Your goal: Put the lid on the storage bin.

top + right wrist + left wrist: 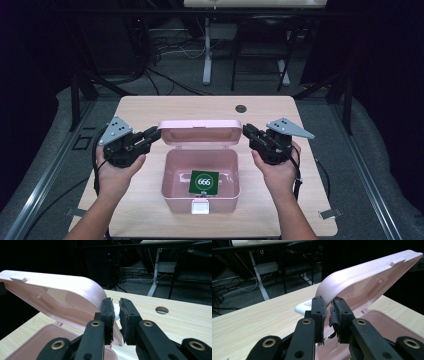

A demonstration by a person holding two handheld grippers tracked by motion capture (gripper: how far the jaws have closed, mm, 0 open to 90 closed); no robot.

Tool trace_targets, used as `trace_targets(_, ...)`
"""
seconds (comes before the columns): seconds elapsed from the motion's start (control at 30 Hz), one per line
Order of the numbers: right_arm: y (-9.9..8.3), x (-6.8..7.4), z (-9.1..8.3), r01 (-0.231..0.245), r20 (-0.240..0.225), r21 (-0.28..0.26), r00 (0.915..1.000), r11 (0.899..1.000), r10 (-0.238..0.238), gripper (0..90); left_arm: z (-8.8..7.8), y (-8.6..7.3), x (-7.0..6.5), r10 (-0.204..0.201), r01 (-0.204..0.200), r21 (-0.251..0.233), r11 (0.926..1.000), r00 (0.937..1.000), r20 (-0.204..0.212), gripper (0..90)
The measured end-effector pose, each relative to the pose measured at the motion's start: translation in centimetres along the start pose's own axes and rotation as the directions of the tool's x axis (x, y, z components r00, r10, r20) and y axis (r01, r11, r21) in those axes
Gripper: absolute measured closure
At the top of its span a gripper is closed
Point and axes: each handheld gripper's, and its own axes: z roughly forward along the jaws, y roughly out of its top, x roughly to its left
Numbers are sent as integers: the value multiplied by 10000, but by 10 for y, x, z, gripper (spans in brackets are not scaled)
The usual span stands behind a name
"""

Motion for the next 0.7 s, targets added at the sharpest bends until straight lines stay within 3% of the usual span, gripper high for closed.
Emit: trace_targets(0.7,-5,-4,-3,-68,-300,253,9995,9997,76,765,-9,-7,-6,23,-23,16,10000,9999,169,773)
